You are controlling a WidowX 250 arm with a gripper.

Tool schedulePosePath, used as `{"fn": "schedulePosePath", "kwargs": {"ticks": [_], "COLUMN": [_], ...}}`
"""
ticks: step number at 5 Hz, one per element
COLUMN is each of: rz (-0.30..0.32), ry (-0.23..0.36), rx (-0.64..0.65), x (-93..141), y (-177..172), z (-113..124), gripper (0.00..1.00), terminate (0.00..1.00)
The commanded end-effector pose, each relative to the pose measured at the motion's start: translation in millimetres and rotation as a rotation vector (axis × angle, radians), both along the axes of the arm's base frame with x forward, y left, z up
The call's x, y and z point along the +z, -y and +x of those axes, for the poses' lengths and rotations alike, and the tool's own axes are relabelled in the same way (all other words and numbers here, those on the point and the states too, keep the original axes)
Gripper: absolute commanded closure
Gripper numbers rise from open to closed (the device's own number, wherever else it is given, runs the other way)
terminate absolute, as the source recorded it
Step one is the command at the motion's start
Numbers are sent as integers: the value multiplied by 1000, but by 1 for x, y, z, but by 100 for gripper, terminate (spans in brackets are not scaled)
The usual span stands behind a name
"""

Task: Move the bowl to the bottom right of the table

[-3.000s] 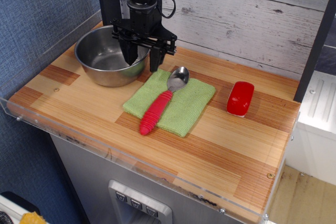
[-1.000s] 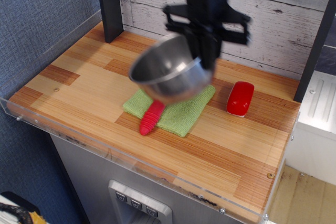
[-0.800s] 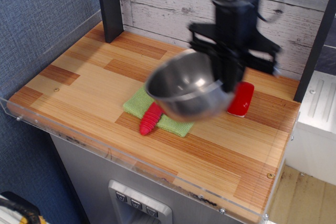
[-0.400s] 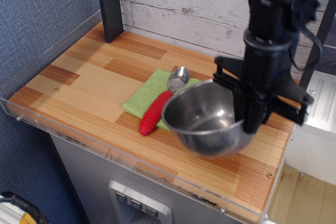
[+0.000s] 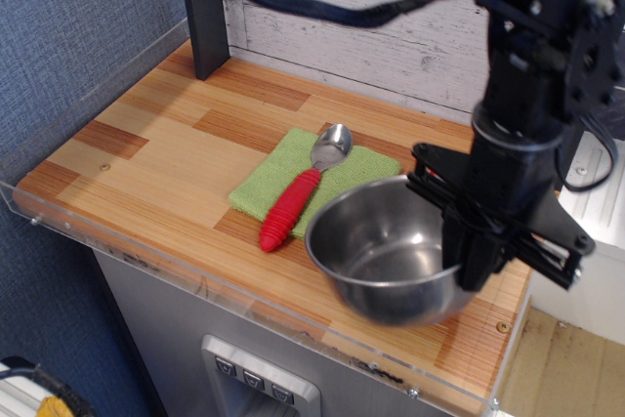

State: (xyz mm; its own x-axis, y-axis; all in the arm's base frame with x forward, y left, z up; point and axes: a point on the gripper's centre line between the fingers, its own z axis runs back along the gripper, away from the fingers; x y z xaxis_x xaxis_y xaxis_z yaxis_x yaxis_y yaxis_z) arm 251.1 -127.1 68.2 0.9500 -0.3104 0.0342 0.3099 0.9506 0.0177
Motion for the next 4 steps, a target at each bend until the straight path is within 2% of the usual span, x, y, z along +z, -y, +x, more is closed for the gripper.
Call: {"fn": "schedulePosePath", "kwargs": {"ticks": [1,2,3,4], "rz": [1,4,11,23], "ry": [22,15,4,6], "rx": [-30,-47,-84,-123], "x": [4,1,-2,-3], "y": [-2,1,6,12], "z": [-4,-5,-5,-6], "gripper": [100,100,0,0], "terminate": [0,0,0,0]}}
